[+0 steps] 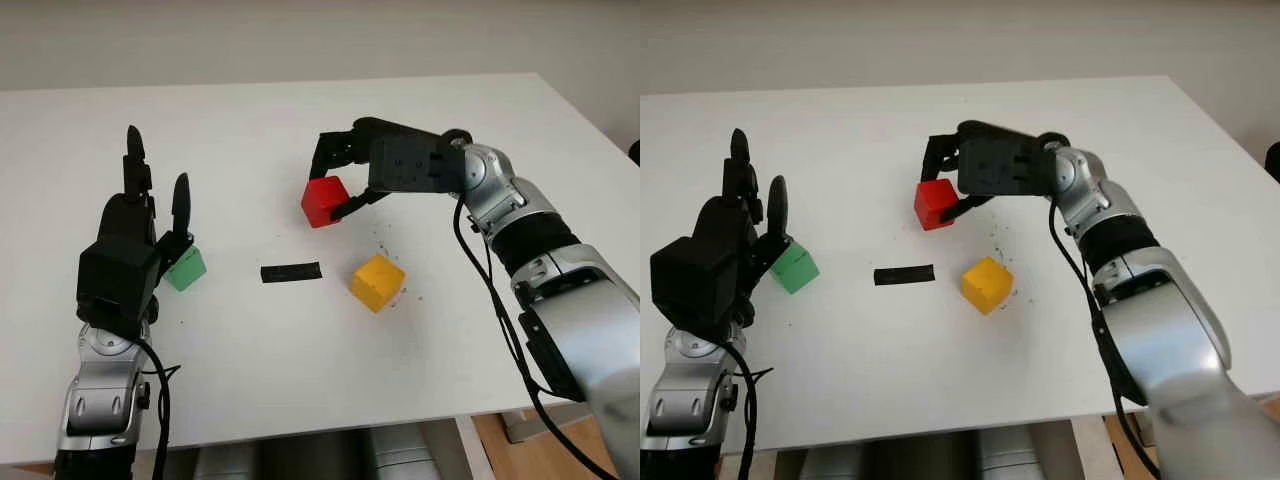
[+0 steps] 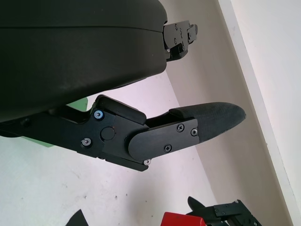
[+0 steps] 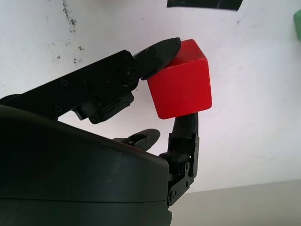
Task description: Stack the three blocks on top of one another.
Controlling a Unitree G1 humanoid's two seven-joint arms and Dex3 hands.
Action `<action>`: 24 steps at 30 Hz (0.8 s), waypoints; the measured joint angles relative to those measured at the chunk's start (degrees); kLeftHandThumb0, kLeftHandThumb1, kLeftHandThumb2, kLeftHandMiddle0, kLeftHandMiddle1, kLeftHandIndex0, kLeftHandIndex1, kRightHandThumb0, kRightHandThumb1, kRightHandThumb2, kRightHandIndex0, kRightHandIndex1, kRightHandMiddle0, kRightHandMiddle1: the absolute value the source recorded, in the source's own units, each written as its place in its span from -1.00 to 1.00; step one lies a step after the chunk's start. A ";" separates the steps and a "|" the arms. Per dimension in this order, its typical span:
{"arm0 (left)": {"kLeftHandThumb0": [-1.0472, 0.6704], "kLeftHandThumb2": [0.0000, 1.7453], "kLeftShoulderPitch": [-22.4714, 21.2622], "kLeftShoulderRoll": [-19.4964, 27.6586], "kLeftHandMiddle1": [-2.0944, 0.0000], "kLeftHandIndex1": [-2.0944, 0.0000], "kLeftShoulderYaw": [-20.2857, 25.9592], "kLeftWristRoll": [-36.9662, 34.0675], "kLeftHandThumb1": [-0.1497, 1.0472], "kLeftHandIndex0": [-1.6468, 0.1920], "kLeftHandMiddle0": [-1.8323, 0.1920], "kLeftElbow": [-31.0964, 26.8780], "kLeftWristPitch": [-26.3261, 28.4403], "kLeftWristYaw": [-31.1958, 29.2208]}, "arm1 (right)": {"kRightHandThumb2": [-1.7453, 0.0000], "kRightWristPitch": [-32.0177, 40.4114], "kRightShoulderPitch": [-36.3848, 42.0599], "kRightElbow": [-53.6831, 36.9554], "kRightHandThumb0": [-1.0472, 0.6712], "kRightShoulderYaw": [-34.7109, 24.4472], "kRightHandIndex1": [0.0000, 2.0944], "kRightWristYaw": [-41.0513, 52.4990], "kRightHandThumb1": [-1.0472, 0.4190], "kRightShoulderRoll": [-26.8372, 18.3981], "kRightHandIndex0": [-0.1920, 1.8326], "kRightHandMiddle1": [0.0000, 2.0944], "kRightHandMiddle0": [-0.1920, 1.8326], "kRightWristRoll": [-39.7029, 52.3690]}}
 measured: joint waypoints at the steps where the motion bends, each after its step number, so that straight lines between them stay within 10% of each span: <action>1: -0.69 -0.22 -0.01 -0.01 0.97 0.96 0.00 -0.01 1.00 0.99 1.00 0.00 0.01 0.01 | 0.94 0.01 -0.02 -0.66 -0.33 0.34 -0.92 0.96 -0.81 0.01 -0.29 0.44 -0.36 -0.01; 24: -0.67 -0.23 0.72 -1.56 1.00 0.99 -0.28 -0.28 1.00 1.00 1.00 -0.98 0.69 0.33 | 0.93 -1.08 2.87 -4.69 -0.38 3.32 -0.95 3.28 -0.83 3.87 -0.33 0.52 -0.36 -0.36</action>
